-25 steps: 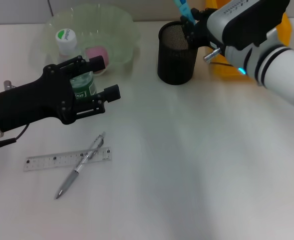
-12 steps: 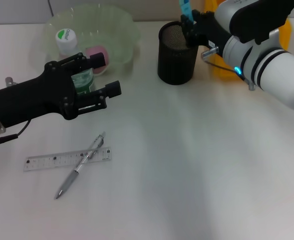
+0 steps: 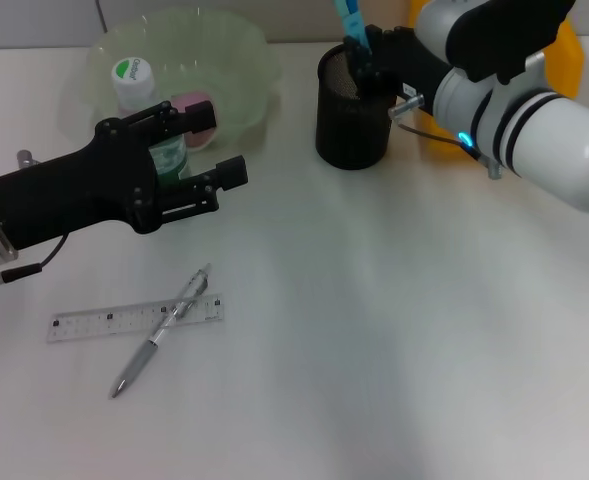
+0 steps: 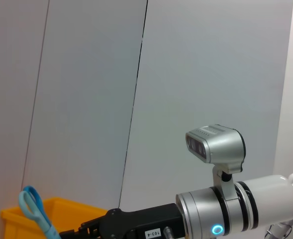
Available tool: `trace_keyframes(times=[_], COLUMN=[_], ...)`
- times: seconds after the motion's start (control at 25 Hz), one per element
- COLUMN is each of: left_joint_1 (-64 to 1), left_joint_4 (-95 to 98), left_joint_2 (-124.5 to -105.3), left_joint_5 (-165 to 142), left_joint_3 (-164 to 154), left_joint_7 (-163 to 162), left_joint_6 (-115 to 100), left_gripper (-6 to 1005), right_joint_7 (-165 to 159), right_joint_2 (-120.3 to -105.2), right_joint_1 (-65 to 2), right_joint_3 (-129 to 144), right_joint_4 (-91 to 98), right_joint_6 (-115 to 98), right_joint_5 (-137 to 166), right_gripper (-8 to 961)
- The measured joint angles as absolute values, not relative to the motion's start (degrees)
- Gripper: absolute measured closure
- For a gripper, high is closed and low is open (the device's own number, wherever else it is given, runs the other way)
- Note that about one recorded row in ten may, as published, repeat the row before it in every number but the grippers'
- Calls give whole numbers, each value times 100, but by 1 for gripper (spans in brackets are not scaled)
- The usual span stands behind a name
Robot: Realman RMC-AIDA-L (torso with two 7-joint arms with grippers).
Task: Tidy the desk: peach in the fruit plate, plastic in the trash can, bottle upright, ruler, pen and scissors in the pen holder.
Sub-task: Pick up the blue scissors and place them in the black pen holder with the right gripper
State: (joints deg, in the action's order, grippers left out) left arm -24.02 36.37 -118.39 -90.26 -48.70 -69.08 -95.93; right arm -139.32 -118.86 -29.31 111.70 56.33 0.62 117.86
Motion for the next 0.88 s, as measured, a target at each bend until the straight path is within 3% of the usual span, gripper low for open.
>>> trace_keyframes(times=[0.48,0.68,0.88], left_joint_1=[-2465,-2469,-2443], left_joint_4=[3629,3629,3630], left_joint_2=[-11838,-11838,-11839], left_joint_5=[-9028,-9029,-9029], left_joint_3=[-4870,-4880,-4872], left_joint_7=[-6908,-6908,-6908], left_joint_6=[-9538,-9536,-9550], left_gripper=[208,208,208], right_joint_7=[-13939,-13939,-13938], right_joint_2=[-11904,-11907,-11895], right_joint_1=[-3116,-3091,-2616], right_joint_3=[10999,10926,10797], right_joint_4=[5338,5415,6107], right_joint_6=[-91,-237,-404], right_joint_5=[11777,11788,11789], right_gripper=[712,506,459])
